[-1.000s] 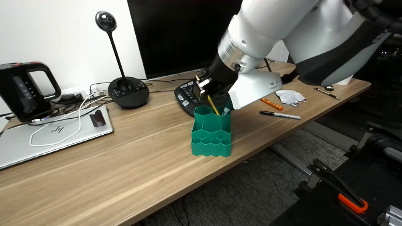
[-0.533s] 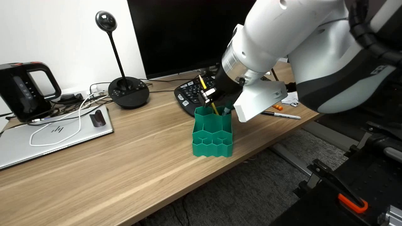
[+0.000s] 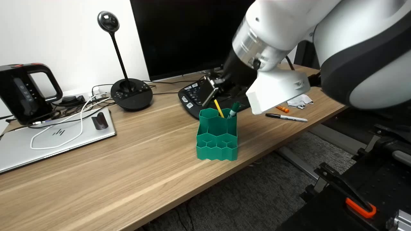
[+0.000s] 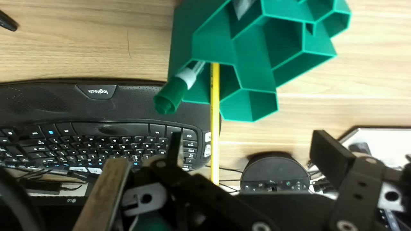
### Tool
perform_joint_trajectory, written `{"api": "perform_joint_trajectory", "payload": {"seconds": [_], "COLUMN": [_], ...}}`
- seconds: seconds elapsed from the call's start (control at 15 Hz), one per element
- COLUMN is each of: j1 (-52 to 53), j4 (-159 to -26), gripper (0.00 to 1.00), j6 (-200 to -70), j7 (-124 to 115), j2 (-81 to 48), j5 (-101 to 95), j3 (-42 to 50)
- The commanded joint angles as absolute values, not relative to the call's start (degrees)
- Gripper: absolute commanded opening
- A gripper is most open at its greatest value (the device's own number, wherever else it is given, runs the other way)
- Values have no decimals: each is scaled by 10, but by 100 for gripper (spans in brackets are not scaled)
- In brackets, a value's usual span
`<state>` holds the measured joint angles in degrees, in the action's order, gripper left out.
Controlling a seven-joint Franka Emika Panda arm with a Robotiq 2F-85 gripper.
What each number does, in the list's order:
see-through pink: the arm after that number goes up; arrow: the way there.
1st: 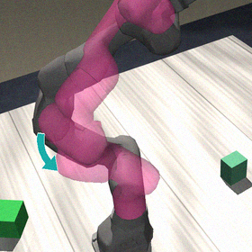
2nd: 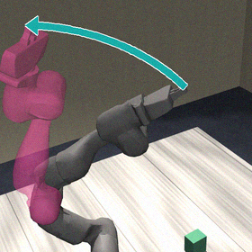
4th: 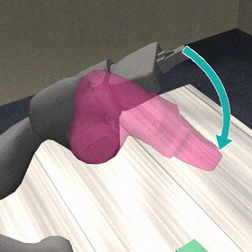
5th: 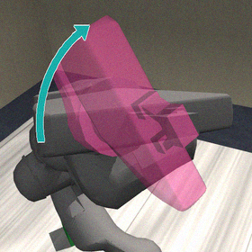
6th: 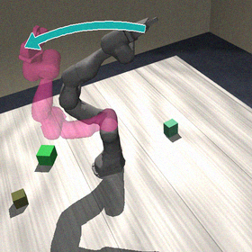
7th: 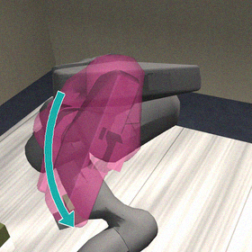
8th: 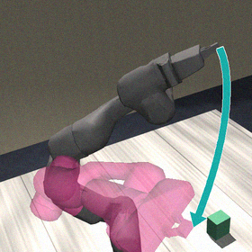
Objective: Put the pencil in the green holder
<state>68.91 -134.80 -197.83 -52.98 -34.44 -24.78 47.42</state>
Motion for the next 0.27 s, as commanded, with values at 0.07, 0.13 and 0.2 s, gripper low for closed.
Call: {"api": "perform_joint_trajectory", "payload": {"seconds": [0.07,0.13,0.2], "j1": [662,679,646], "j4": [-1383,-1377,-1387], "gripper": [100,100,100], "j6": [-1964,-1968,-1965], "j7": [-401,-469,-334], "j2": [-276,-284,-270], "j5": [-117,-190,-55], "j3": [425,460,398]}}
